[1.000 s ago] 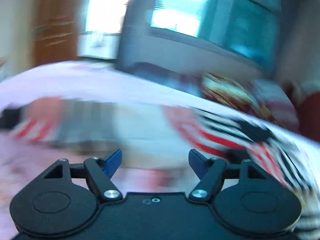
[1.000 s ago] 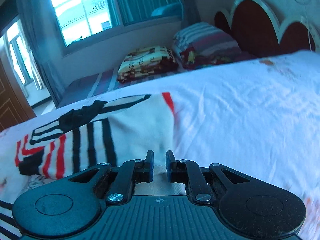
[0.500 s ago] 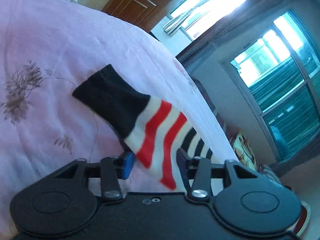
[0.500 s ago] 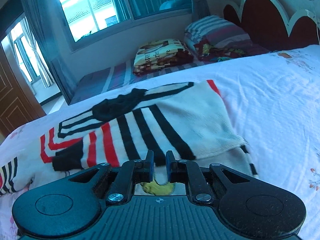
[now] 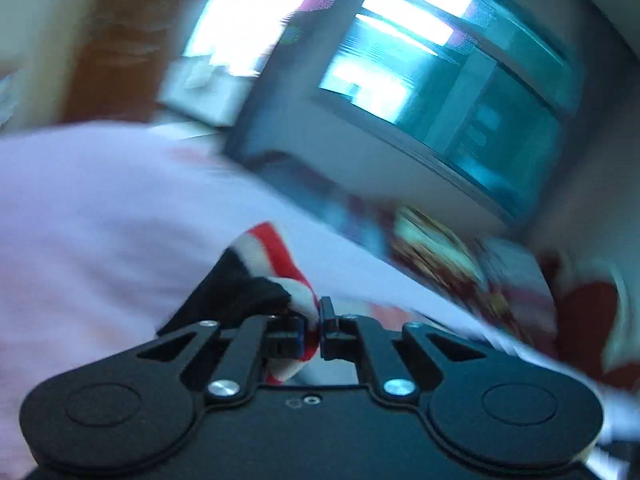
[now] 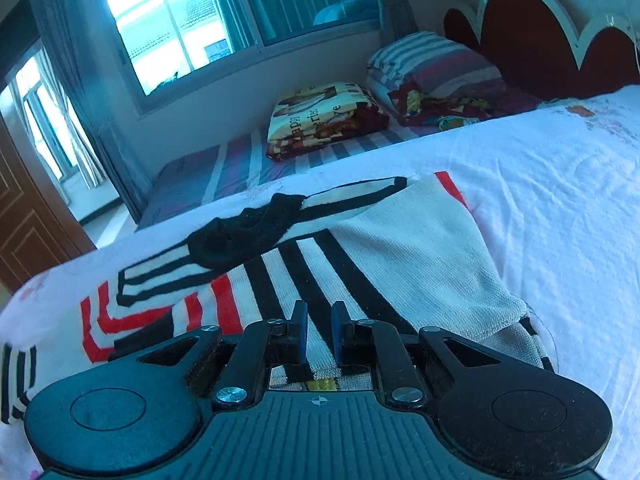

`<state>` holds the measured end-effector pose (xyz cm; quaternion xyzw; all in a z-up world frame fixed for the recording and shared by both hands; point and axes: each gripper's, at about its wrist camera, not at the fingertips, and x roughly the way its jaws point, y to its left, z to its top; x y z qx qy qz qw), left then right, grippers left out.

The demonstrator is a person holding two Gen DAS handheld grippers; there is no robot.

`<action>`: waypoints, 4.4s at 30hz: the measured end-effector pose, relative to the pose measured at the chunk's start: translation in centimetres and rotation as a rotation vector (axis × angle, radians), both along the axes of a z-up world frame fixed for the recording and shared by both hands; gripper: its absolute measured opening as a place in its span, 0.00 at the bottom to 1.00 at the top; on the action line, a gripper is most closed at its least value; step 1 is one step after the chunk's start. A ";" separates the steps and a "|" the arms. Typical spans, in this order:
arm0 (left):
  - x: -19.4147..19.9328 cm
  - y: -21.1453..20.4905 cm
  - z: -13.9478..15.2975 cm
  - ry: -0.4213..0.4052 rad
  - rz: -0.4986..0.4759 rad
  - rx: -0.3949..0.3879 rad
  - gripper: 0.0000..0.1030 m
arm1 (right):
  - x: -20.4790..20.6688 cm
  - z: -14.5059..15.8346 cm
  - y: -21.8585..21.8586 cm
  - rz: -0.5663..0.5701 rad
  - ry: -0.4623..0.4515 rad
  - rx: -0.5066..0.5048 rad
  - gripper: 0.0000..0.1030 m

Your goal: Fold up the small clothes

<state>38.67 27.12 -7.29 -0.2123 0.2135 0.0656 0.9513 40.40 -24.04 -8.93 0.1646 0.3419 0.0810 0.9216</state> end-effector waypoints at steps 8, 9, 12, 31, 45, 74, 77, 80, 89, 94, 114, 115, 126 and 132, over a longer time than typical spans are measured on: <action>6.5 -18.6 0.3 0.059 -0.330 0.211 0.06 | -0.4 0.1 -4.7 -0.075 0.004 0.050 0.12; 7.3 -20.3 -0.1 0.080 -0.364 0.231 0.06 | -0.5 0.1 -5.5 -0.087 0.002 0.050 0.12; 8.6 -24.6 -1.9 0.132 -0.442 0.291 0.06 | -0.9 0.1 -7.9 -0.105 0.003 0.060 0.12; 5.0 -35.6 -6.3 0.056 -0.735 0.628 0.94 | -1.3 0.6 -10.9 -0.082 0.017 0.096 0.12; 4.7 -33.7 -6.3 0.056 -0.724 0.470 0.88 | -1.7 1.2 -9.1 -0.044 0.001 0.058 0.12; 4.2 -32.9 -5.0 0.132 -0.488 0.458 0.81 | -2.6 0.7 -11.4 -0.050 0.021 0.117 0.12; 3.7 -27.8 -4.5 0.154 -0.362 0.461 0.81 | -1.9 0.1 -9.7 -0.022 0.031 0.135 0.12; 2.7 -22.9 -3.8 0.163 -0.240 0.479 0.81 | -1.1 -0.6 -7.9 0.002 0.051 0.149 0.12; 1.6 -14.3 -5.1 0.245 -0.121 0.417 0.78 | -0.7 -1.2 -5.2 0.020 0.013 0.200 0.77; 3.3 -13.5 -6.6 0.269 -0.152 0.400 0.62 | 0.7 -2.7 -4.6 0.000 0.098 0.227 0.71; 4.0 -11.1 -7.4 0.264 -0.115 0.310 0.37 | 2.2 -2.4 -1.6 0.164 -0.029 0.055 0.07; 3.7 -11.2 -7.4 0.257 -0.116 0.322 0.39 | 2.0 -3.4 -1.6 0.168 -0.004 0.043 0.07; 1.1 -10.1 -2.4 0.132 -0.132 0.347 0.77 | 0.9 -1.2 -3.0 0.134 -0.072 0.042 0.08; 7.3 -15.9 -5.4 0.203 -0.346 0.371 0.72 | 3.9 -2.5 0.9 0.248 -0.004 -0.019 0.08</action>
